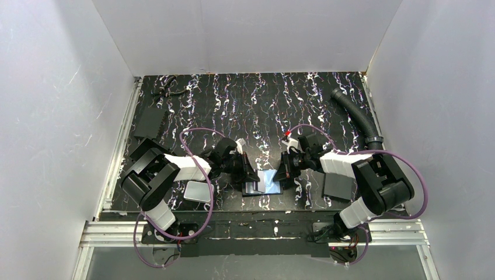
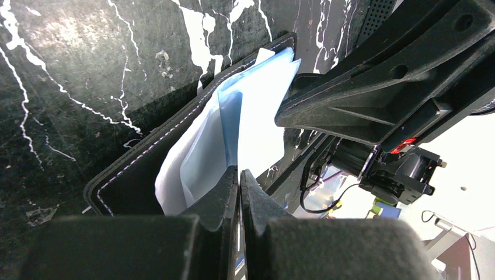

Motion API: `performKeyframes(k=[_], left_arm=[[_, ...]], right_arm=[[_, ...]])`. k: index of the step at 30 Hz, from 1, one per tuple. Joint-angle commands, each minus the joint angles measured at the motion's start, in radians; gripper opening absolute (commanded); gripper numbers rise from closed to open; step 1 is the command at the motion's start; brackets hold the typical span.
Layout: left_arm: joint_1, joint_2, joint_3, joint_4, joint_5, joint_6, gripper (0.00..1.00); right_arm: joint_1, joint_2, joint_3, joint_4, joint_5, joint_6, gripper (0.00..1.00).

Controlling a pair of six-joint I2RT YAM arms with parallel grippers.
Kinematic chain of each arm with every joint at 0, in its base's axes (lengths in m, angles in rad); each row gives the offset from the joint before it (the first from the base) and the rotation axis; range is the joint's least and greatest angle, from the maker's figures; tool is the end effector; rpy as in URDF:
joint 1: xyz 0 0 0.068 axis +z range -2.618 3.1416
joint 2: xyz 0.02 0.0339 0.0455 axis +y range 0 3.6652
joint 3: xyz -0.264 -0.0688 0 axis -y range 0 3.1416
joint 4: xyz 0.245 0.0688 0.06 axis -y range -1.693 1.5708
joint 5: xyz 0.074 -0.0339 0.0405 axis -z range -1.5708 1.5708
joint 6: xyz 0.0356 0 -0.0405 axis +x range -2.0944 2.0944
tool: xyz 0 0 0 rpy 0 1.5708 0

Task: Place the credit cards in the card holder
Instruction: Insert the credit card into the card holder.

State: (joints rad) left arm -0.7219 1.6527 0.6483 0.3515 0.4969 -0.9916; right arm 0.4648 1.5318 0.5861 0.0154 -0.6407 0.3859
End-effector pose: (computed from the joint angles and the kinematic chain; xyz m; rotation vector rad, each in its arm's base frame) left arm 0.2195 -0.2158 0.1381 -0.0260 2.5670 -1.3744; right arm 0.2256 0.1369 0.1315 -0.3869 2.5766 1.1371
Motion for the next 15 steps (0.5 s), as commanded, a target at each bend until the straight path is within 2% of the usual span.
performKeyframes(k=[1,15], left_arm=[[0.003,0.004,-0.011,0.014,-0.039,0.025,0.00],[0.004,-0.031,-0.018,-0.011,-0.079,0.136,0.00]], right_arm=[[-0.002,0.023,-0.013,0.020,0.036,-0.028,0.04],[-0.002,0.029,-0.021,0.024,0.029,-0.028,0.03]])
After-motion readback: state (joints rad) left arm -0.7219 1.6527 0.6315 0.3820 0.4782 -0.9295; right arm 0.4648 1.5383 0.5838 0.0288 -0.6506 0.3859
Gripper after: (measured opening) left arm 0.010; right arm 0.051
